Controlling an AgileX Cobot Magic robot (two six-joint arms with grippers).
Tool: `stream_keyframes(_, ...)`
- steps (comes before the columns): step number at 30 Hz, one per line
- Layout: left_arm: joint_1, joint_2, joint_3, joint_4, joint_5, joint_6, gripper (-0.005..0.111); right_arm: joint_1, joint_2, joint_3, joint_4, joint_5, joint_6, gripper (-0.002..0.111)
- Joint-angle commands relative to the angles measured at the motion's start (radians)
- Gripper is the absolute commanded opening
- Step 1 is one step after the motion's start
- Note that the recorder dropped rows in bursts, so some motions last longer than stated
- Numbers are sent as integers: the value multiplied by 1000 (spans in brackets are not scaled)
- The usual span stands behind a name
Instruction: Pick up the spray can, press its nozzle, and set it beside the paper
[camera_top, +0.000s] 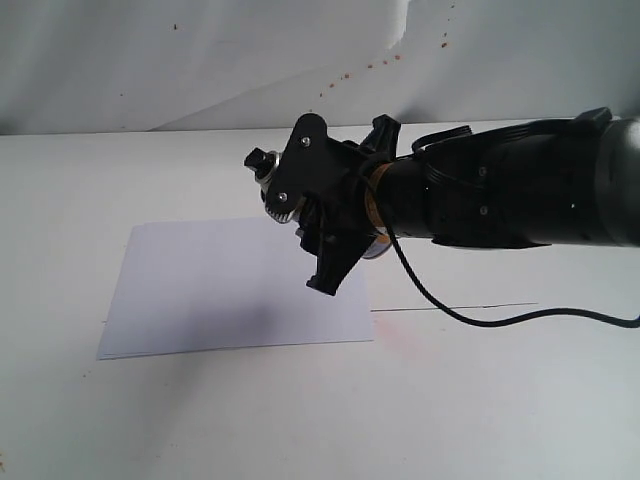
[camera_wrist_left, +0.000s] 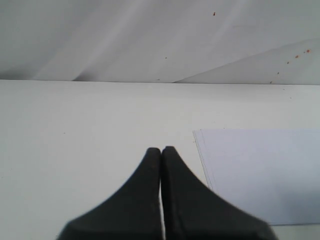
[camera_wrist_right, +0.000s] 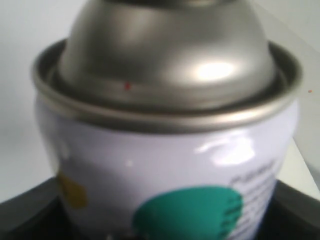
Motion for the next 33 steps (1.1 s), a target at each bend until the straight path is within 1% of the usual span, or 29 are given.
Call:
stream_keyframes(1, 2, -4, 5, -1, -10, 0, 0, 2, -3, -16, 18, -7, -3, 0)
stream_keyframes(29, 2, -4, 5, -1, -10, -2, 0, 2, -3, -16, 42, -11, -3, 0)
stream_keyframes(31, 2, -4, 5, -1, -10, -2, 0, 0, -3, -16, 102, -4, -55, 0)
stream_keyframes(32, 2, -4, 5, -1, -10, -4, 0, 0, -3, -16, 209, 7, -201, 0)
stream_keyframes(33, 2, -4, 5, -1, -10, -4, 0, 0, -2, -16, 250, 10, -276, 0)
